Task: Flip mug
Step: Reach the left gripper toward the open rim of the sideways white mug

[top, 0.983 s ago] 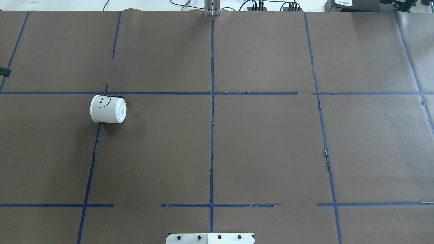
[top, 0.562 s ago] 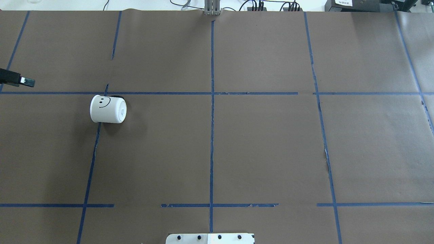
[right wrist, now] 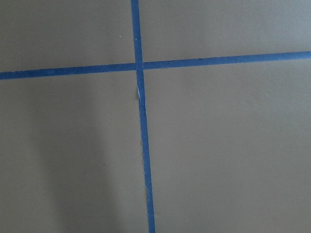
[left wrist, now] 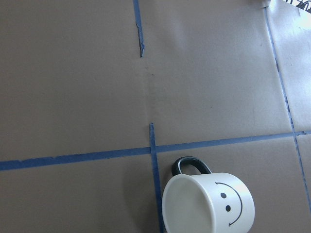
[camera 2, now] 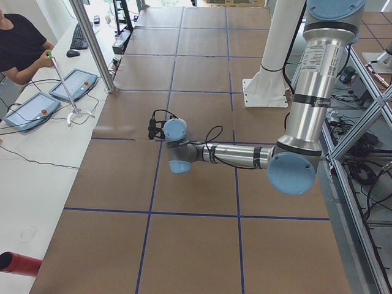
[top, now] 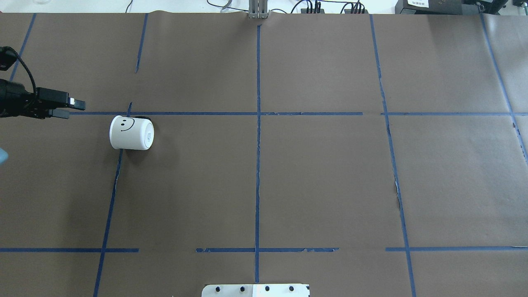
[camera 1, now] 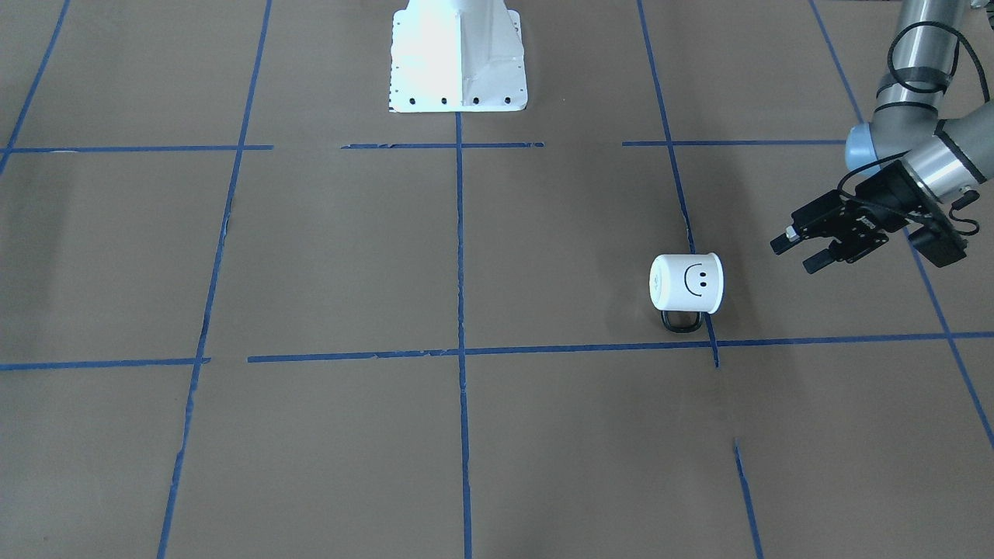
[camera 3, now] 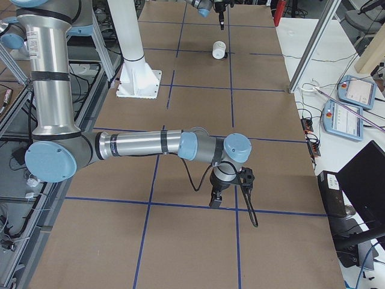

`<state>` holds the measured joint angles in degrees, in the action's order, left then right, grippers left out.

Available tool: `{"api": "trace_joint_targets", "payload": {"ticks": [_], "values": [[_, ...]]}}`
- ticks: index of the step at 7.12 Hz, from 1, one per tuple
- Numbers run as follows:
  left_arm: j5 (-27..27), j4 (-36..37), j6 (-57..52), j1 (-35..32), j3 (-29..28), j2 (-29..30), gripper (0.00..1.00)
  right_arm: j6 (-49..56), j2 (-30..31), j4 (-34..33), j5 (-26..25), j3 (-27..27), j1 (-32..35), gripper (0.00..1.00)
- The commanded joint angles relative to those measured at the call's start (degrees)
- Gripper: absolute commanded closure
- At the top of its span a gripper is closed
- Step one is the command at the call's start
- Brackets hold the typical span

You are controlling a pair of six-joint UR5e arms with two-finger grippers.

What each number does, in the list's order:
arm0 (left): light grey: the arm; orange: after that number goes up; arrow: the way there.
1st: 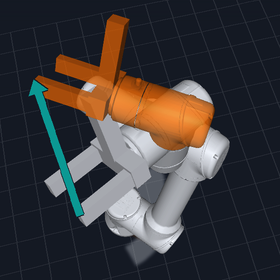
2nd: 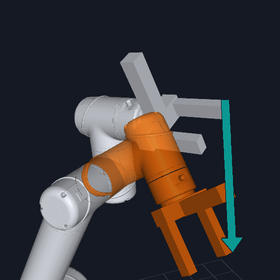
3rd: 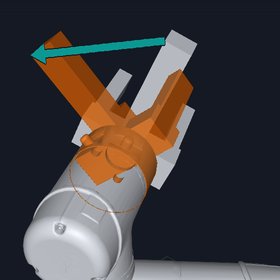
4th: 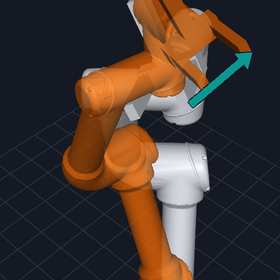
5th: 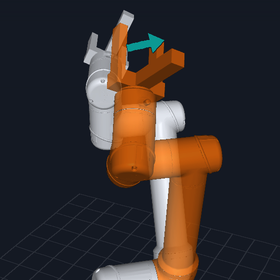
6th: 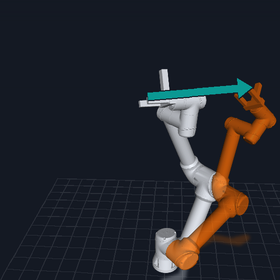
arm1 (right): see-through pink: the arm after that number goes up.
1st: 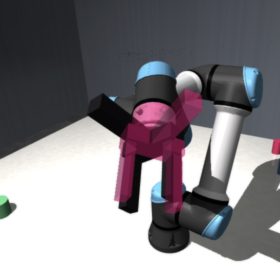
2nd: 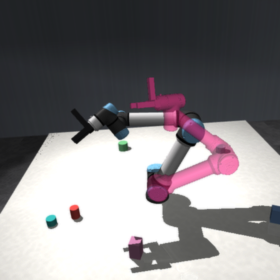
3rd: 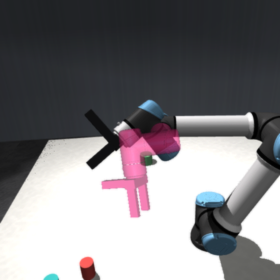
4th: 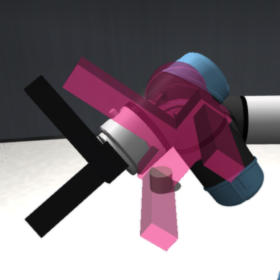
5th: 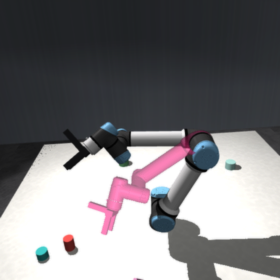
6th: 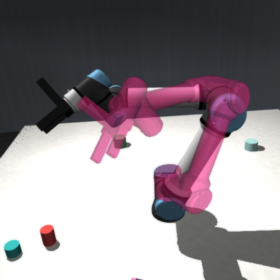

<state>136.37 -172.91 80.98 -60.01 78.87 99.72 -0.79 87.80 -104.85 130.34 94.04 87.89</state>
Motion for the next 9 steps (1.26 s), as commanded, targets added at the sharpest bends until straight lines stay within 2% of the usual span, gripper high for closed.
{"api": "trace_joint_targets", "payload": {"ticks": [1, 4, 6, 9], "values": [[-9.42, -7.6, 10.93, 6.98, -1.26, 1.79, 0.0, 0.0, 0.0, 0.0, 0.0, 0.0, 0.0, 0.0], [-11.04, -9.98, 11.74, 7.45, -5.56, 3.11, 0.0, 0.0, 0.0, 0.0, 0.0, 0.0, 0.0, 0.0], [-15.15, -17.06, 18.47, 8.93, -9.5, 3.37, 0.0, 0.0, 0.0, 0.0, 0.0, 0.0, 0.0, 0.0], [-17.63, -17.19, 18.86, 11.76, -9.7, 4.34, 0.0, 0.0, 0.0, 0.0, 0.0, 0.0, 0.0, 0.0]]}}
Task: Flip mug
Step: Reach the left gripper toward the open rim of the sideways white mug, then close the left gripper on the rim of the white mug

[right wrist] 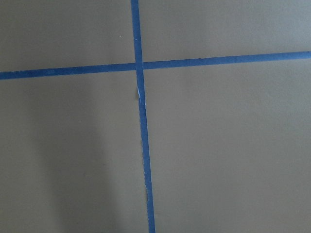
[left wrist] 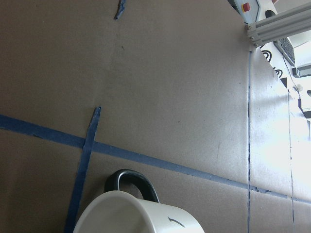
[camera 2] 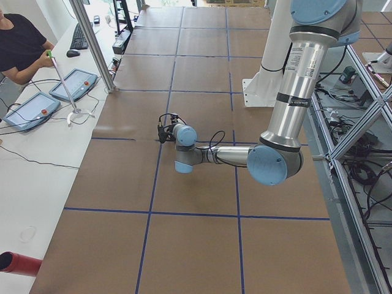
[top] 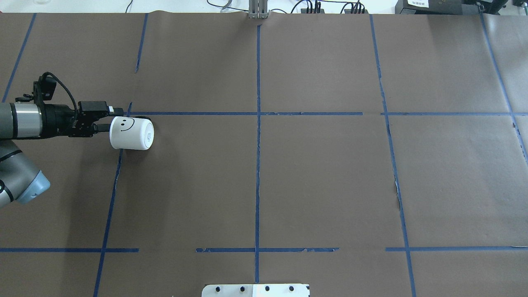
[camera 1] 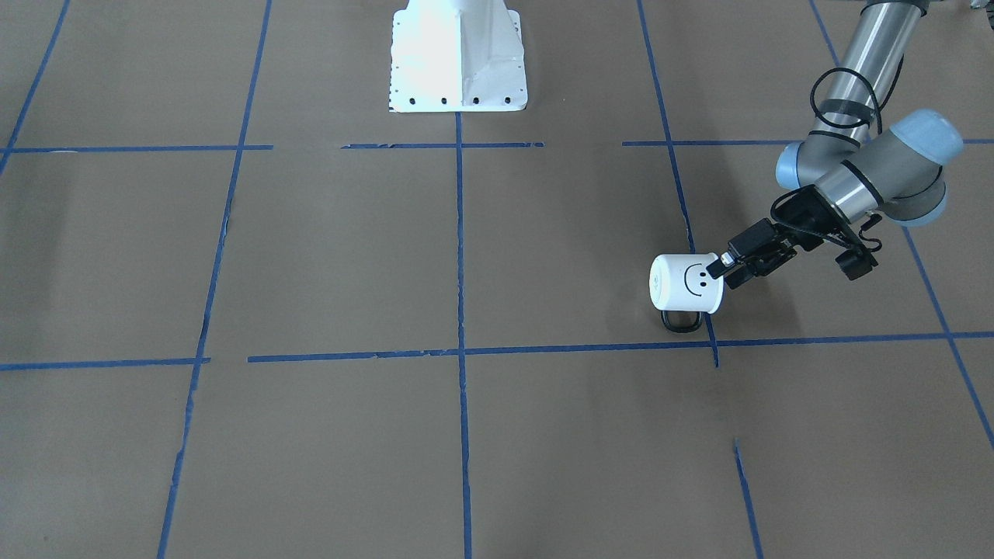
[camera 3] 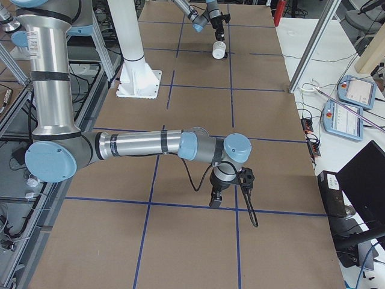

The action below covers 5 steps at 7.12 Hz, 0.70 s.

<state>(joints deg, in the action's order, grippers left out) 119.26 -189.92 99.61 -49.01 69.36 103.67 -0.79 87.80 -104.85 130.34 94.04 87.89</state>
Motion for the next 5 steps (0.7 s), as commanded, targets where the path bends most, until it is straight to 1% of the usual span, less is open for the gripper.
{"api": "trace_joint_targets", "payload": {"ticks": [1, 2, 3, 4, 5], "values": [[-0.43, -0.11, 0.23, 0.76, -0.19, 0.4, 0.11, 0.0, 0.0, 0.0, 0.0, 0.0, 0.0, 0.0], [-0.08, -0.1, 0.23, 0.84, -0.19, 0.31, 0.39, 0.0, 0.0, 0.0, 0.0, 0.0, 0.0, 0.0], [0.18, -0.1, 0.14, 0.84, -0.19, 0.4, 0.61, 0.0, 0.0, 0.0, 0.0, 0.0, 0.0, 0.0], [0.27, -0.1, 0.14, 1.02, -0.1, 0.4, 0.72, 0.0, 0.0, 0.0, 0.0, 0.0, 0.0, 0.0], [0.36, -0.1, 0.23, 1.37, 0.07, 0.48, 0.77, 0.0, 0.0, 0.0, 0.0, 0.0, 0.0, 0.0]]}}
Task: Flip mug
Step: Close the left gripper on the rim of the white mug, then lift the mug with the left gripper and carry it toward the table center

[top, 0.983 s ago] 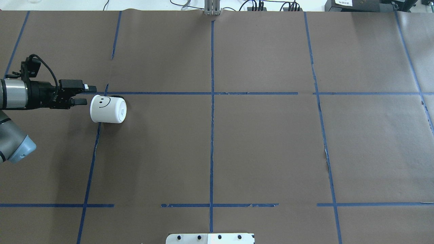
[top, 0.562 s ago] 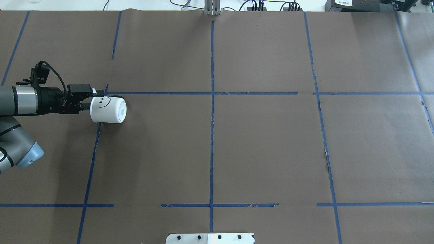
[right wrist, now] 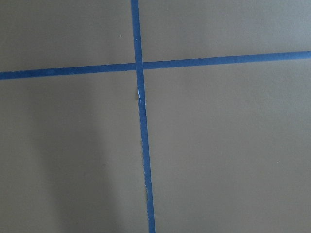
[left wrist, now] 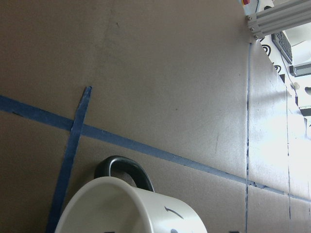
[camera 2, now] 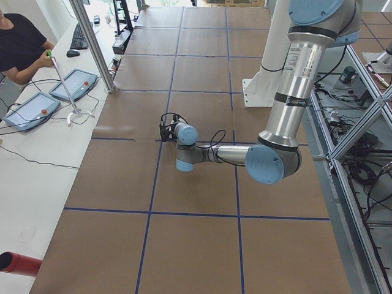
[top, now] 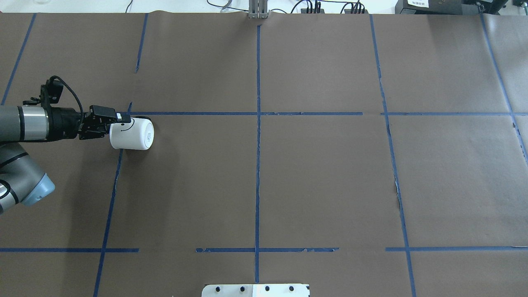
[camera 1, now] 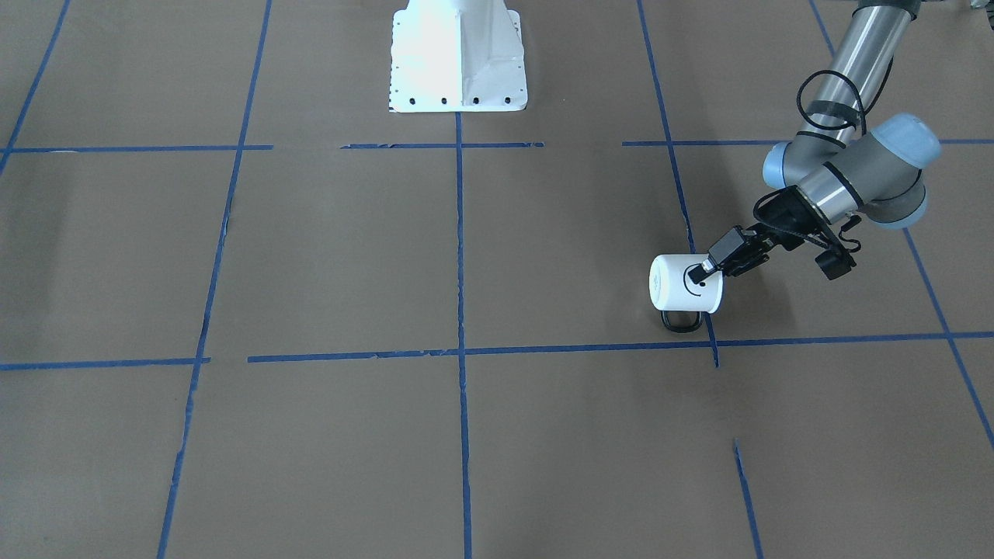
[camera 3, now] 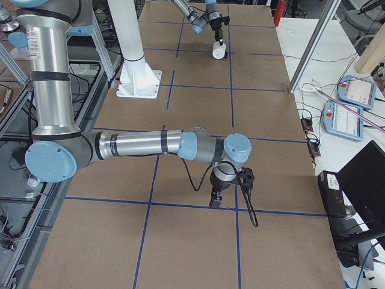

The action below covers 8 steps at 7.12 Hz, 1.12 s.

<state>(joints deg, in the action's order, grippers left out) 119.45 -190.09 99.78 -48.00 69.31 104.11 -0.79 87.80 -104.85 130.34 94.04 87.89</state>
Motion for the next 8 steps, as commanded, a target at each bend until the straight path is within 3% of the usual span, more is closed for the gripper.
{"api": "trace_joint_targets", "payload": {"ticks": [1, 2, 5, 8], "values": [[0.69, 0.07, 0.06, 0.63, 0.73, 0.12, 0.86, 0.0, 0.0, 0.0, 0.0, 0.0, 0.0, 0.0], [2.52, 0.07, 3.02, 0.63, 2.3, 0.21, 1.0, 0.0, 0.0, 0.0, 0.0, 0.0, 0.0, 0.0], [7.71, 2.07, 10.93, 0.54, 6.71, 1.96, 1.0, 0.0, 0.0, 0.0, 0.0, 0.0, 0.0, 0.0], [11.24, 15.47, 11.4, 0.1, 13.36, 6.08, 1.0, 0.0, 0.0, 0.0, 0.0, 0.0, 0.0, 0.0]]}}
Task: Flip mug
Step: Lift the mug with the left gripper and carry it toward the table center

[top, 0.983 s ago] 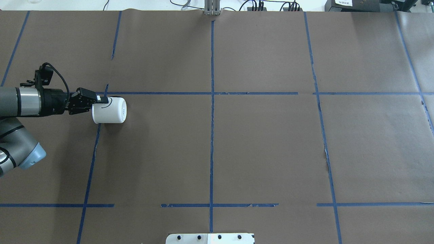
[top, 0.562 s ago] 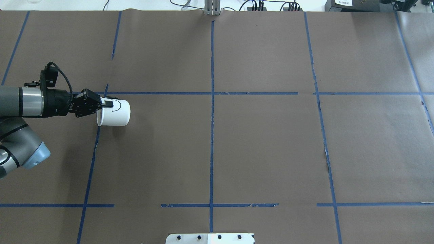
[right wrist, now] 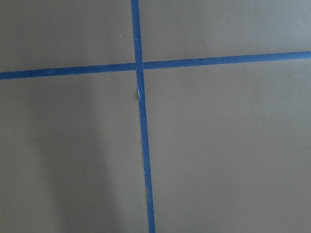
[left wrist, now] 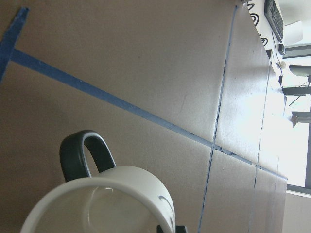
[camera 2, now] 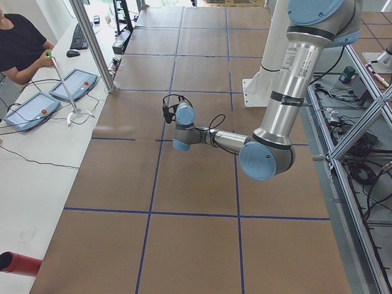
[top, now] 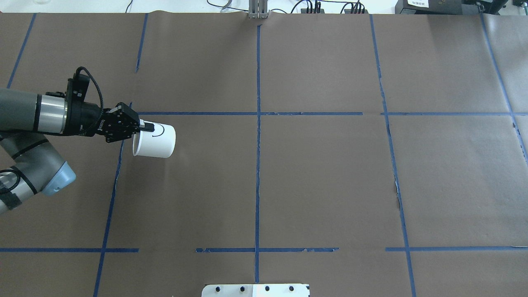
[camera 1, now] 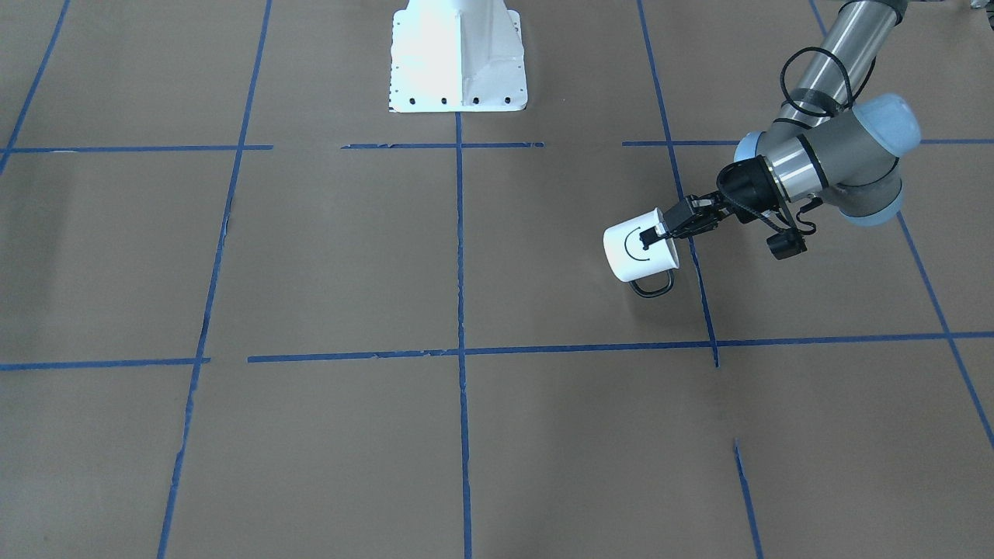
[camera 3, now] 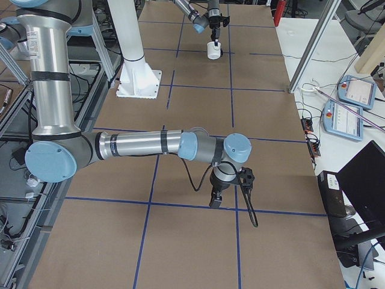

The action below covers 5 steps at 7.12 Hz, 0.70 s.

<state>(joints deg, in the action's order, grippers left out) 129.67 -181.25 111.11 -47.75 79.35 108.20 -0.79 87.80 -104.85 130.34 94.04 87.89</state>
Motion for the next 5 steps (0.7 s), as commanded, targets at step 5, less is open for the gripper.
{"api": "trace_joint_targets", "payload": {"ticks": [5], "values": [[0.06, 35.61, -14.46, -0.15, 13.17, 9.03, 1.0, 0.0, 0.0, 0.0, 0.0, 0.0, 0.0, 0.0]]}}
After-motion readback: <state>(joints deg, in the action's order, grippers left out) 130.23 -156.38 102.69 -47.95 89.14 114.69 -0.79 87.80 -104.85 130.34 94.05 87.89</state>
